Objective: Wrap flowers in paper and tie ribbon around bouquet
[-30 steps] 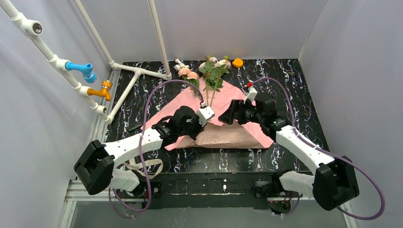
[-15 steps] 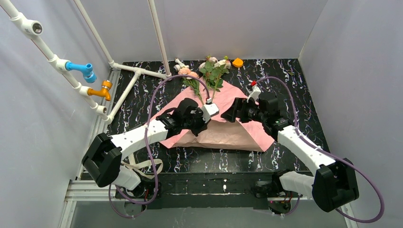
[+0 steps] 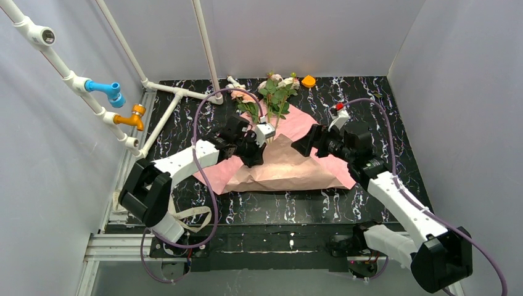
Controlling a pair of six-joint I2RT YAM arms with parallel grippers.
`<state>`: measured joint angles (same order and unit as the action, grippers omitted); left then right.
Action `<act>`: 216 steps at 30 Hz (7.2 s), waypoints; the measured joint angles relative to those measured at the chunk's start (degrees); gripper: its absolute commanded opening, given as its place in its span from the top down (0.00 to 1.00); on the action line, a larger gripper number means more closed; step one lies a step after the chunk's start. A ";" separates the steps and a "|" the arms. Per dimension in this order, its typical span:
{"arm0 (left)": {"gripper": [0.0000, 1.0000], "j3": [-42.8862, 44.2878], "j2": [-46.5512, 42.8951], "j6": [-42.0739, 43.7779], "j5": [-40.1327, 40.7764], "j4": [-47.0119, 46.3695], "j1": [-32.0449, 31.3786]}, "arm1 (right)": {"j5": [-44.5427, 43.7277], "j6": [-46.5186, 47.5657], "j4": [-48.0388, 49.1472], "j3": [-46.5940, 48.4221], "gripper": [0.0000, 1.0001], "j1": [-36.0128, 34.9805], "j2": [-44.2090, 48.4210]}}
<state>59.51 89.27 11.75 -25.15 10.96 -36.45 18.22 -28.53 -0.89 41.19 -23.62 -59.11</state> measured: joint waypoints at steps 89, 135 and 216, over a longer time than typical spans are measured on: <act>0.95 -41.68 -37.99 -86.16 19.50 -1.97 24.35 | 4.39 5.99 6.62 -3.08 0.99 0.31 -16.81; 0.48 -32.00 -35.85 -63.91 10.91 14.84 24.72 | 8.55 6.21 7.10 -1.51 0.99 -0.15 -19.74; 0.67 -22.32 -6.95 -52.39 13.33 -7.34 1.81 | -0.87 5.95 -4.94 11.19 0.19 -2.03 -31.19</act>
<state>37.19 82.32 -40.64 -11.81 3.62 -34.63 17.34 -22.59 -5.82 52.38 -25.65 -90.30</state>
